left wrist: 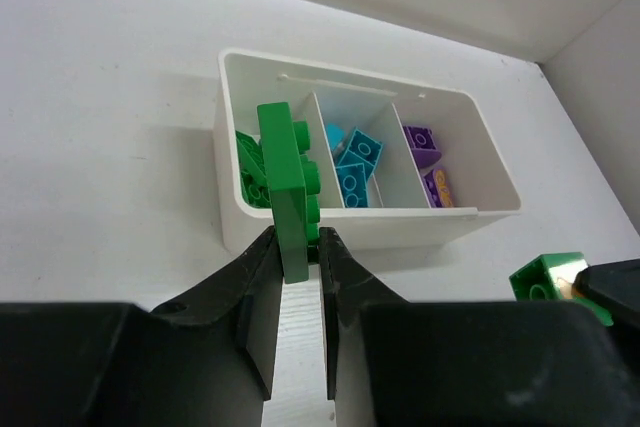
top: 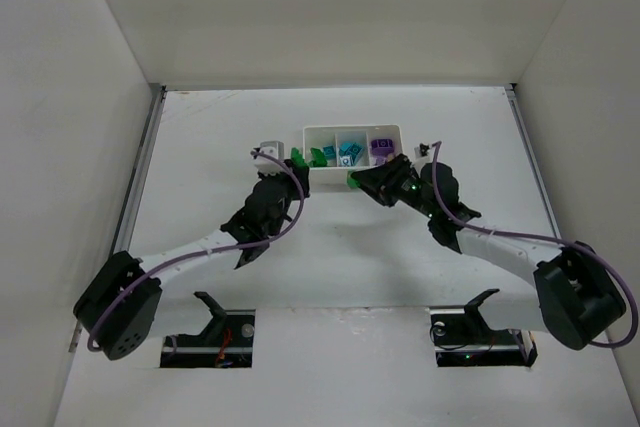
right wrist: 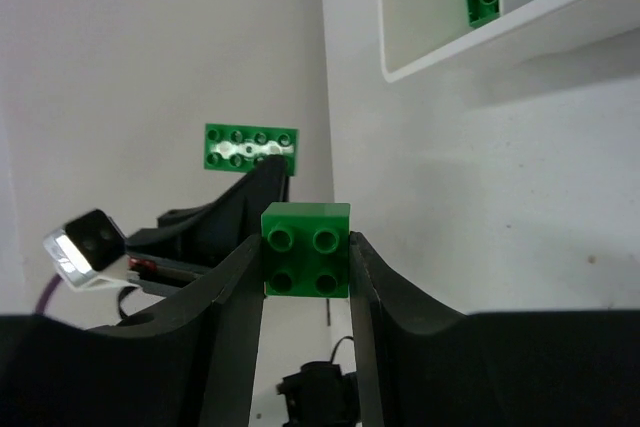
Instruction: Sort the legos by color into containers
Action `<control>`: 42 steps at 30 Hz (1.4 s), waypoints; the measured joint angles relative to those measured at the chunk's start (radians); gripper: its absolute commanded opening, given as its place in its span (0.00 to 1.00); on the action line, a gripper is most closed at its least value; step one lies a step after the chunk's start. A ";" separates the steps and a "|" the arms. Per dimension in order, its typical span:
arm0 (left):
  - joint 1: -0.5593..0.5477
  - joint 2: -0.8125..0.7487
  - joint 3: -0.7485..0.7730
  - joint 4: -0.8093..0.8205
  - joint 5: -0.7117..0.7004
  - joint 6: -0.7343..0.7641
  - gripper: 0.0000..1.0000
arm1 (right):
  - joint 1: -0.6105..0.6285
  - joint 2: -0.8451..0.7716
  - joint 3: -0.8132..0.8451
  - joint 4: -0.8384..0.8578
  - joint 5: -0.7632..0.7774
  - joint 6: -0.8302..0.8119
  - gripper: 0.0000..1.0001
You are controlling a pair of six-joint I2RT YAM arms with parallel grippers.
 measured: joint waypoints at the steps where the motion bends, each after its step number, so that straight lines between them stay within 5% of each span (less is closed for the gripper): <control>1: 0.001 0.009 0.021 -0.027 0.013 -0.005 0.16 | 0.000 -0.005 -0.006 -0.008 0.001 -0.017 0.30; 15: 0.094 0.393 0.501 -0.418 0.251 -0.106 0.17 | -0.003 -0.214 -0.156 -0.132 0.068 -0.224 0.30; 23: 0.137 0.518 0.603 -0.535 0.299 -0.129 0.20 | -0.041 -0.332 -0.180 -0.208 0.108 -0.314 0.31; 31: 0.145 0.522 0.623 -0.545 0.294 -0.133 0.48 | -0.110 -0.376 -0.178 -0.275 0.123 -0.366 0.31; 36: 0.145 0.467 0.591 -0.528 0.276 -0.126 0.49 | -0.135 -0.345 -0.100 -0.317 0.129 -0.402 0.31; 42: 0.150 0.161 0.361 -0.457 0.239 -0.130 0.50 | -0.102 -0.185 0.093 -0.311 0.158 -0.447 0.31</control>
